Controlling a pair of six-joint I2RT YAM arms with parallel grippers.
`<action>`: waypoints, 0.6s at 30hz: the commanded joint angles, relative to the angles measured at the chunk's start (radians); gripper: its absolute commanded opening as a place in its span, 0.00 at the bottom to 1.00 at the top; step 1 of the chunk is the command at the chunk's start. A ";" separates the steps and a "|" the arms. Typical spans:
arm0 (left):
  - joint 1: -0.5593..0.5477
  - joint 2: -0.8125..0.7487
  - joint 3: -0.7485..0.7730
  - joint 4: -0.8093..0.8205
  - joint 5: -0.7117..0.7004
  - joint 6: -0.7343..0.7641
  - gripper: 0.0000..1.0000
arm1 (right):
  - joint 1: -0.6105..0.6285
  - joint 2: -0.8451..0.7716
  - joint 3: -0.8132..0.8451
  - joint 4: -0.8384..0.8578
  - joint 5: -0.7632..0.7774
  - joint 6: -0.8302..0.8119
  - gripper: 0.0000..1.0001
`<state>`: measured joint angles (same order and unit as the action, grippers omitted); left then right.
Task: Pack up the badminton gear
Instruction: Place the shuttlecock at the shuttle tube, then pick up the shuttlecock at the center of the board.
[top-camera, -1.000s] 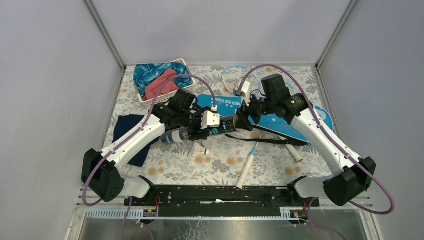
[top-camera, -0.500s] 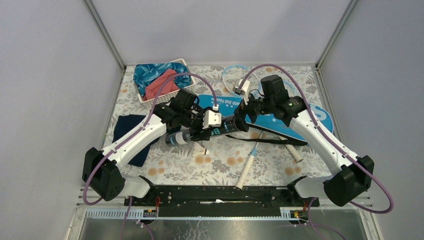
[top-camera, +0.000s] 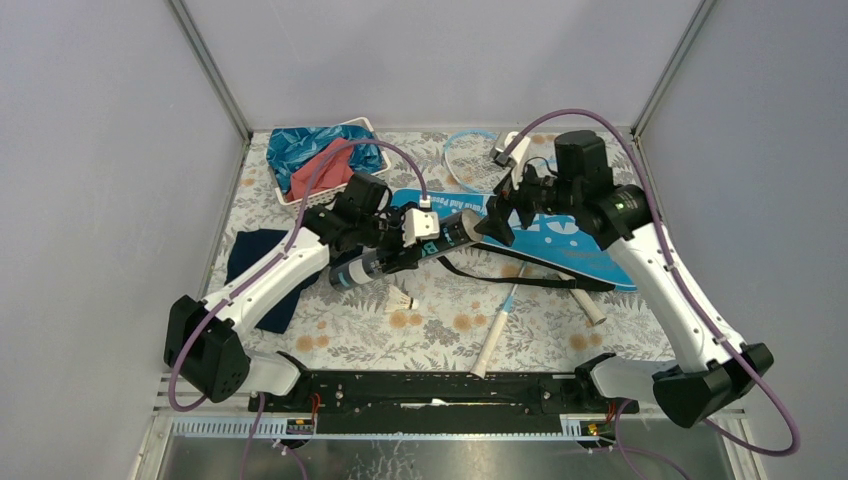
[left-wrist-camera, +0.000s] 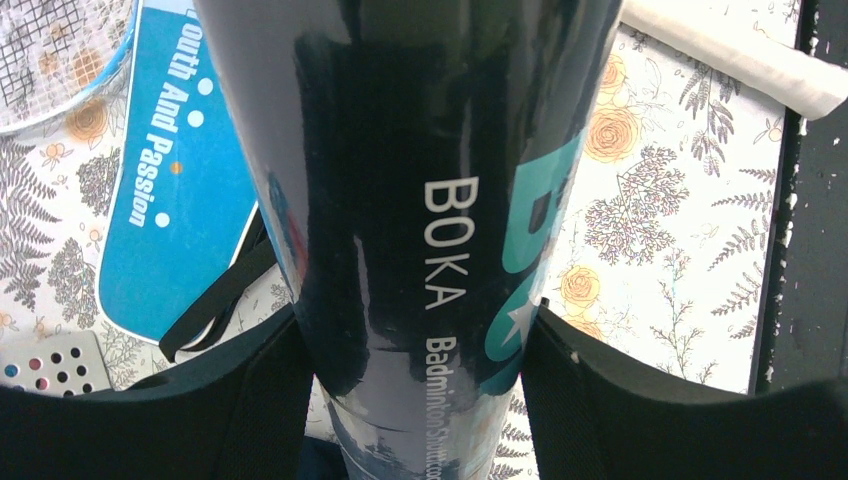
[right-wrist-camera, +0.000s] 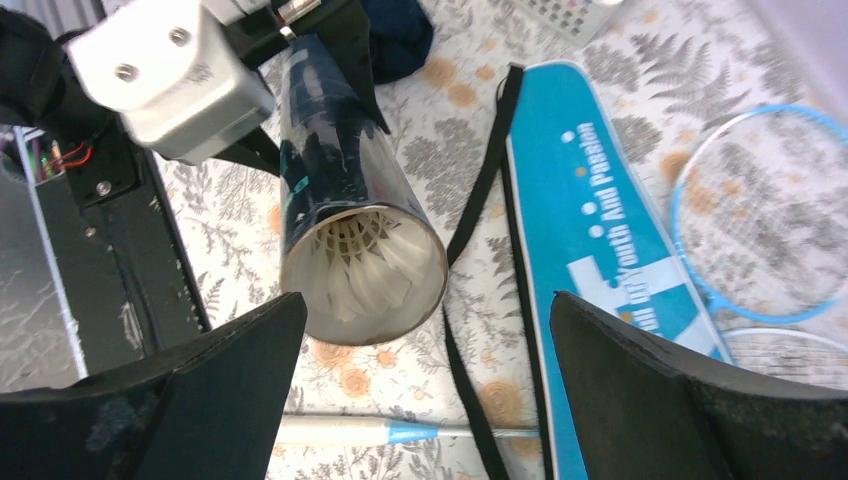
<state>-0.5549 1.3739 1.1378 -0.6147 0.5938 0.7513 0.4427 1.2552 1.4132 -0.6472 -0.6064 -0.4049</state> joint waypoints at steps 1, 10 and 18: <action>0.026 -0.023 0.019 0.084 -0.002 -0.059 0.00 | -0.011 -0.045 0.078 -0.049 0.072 -0.013 1.00; 0.104 0.002 0.077 0.186 -0.093 -0.265 0.00 | -0.011 -0.075 -0.002 -0.058 -0.013 -0.053 1.00; 0.183 0.020 0.112 0.192 -0.104 -0.345 0.00 | 0.093 -0.028 -0.122 -0.019 -0.029 -0.099 1.00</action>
<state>-0.4095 1.3891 1.2129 -0.5034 0.5045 0.4728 0.4675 1.2034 1.3228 -0.6903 -0.6182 -0.4606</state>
